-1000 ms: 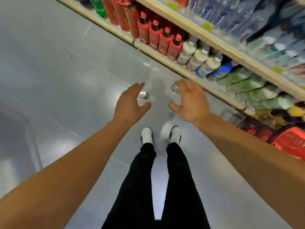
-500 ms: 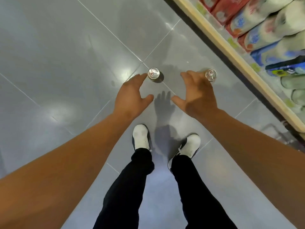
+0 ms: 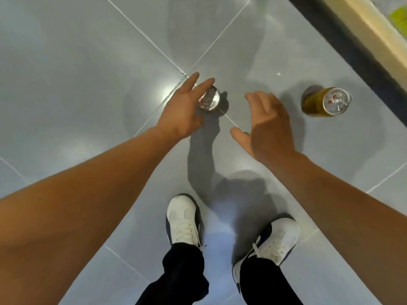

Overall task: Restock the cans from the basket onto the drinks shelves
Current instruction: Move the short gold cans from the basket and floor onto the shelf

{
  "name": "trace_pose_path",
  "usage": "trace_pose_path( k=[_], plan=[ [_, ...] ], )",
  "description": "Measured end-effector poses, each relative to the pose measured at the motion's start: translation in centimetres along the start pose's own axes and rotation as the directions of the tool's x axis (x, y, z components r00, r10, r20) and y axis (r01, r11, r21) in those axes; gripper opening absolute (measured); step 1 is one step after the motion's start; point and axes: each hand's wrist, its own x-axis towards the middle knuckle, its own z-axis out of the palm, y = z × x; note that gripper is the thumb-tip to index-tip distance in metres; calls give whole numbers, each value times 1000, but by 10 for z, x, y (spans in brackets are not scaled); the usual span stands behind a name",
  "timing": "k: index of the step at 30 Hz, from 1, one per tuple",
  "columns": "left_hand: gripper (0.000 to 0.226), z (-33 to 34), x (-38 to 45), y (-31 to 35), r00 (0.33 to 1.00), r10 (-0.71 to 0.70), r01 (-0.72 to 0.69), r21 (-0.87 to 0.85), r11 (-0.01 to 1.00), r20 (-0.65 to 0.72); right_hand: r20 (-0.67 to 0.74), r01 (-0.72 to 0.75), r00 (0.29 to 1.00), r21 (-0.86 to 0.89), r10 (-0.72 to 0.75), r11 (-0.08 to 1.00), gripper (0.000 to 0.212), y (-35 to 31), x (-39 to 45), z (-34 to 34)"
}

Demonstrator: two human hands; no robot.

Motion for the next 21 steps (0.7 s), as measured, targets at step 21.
trace_pose_path(
  k=[21],
  plan=[
    [70,43,25,76,993,61,-79,-175,981,-103,-214,-288,939,-54,270,956,74,97,-17,-29]
  ],
)
